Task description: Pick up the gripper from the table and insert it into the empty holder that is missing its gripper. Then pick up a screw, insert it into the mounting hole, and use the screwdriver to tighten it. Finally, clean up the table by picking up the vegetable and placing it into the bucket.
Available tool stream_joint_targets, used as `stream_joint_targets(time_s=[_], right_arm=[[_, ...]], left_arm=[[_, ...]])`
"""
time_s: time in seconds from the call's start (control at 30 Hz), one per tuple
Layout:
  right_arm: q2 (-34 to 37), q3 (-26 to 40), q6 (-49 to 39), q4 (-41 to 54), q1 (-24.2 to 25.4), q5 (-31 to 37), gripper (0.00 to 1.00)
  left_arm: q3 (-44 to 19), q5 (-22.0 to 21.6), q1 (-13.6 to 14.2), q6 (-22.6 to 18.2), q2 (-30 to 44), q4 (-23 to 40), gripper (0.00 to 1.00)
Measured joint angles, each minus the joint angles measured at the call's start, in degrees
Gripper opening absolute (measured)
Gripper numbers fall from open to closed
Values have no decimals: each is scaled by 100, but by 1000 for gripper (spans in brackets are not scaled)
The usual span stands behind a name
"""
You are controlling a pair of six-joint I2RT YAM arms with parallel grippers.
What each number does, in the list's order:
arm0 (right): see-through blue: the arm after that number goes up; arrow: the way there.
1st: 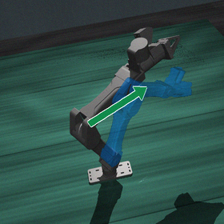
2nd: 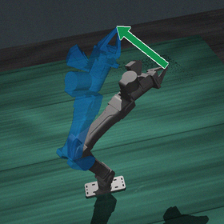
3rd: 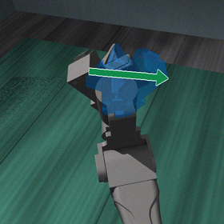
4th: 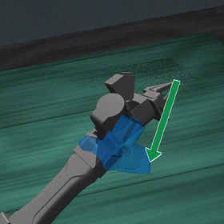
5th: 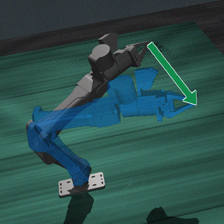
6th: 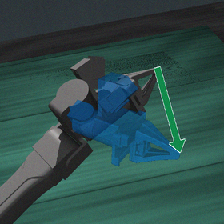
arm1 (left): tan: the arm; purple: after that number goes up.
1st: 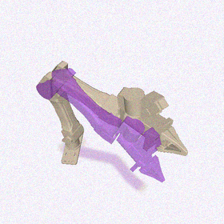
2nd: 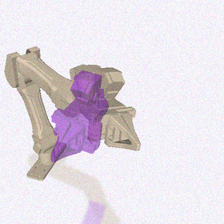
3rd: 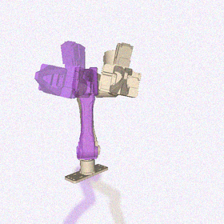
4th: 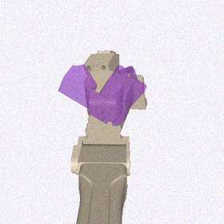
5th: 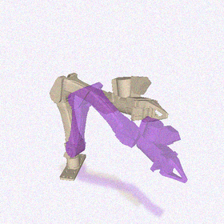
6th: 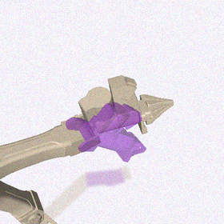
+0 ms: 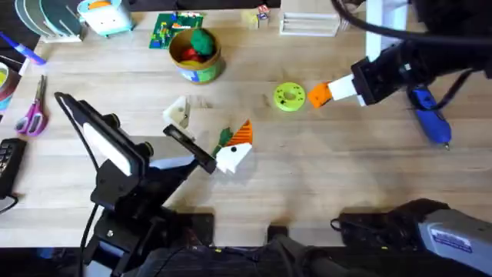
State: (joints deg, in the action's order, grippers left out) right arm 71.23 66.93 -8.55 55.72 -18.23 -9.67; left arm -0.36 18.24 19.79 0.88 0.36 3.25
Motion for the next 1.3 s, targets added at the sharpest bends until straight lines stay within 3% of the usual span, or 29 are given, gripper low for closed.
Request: stream_joint_targets(time_s=[0.13,0.33,0.53,0.9,1.07,1.3], right_arm=[[-436,-290,314,-403,131,-695,9],[-167,-1508,1209,-2582,346,-2512,9],[118,-1632,2313,-3328,151,-3344,9],[635,-1632,3331,-3602,-200,-4734,9],[845,-1632,3584,-3698,-223,-5243,9],[1187,-1632,3853,-3772,-519,-5475,9]], left_arm=[[0,0,0,-2,0,0,993],[0,0,0,0,0,0,993],[0,117,0,3,0,-2,993],[0,1919,0,128,0,-17,993],[0,2257,0,496,0,-2,992],[0,2399,1,751,0,1,993]])
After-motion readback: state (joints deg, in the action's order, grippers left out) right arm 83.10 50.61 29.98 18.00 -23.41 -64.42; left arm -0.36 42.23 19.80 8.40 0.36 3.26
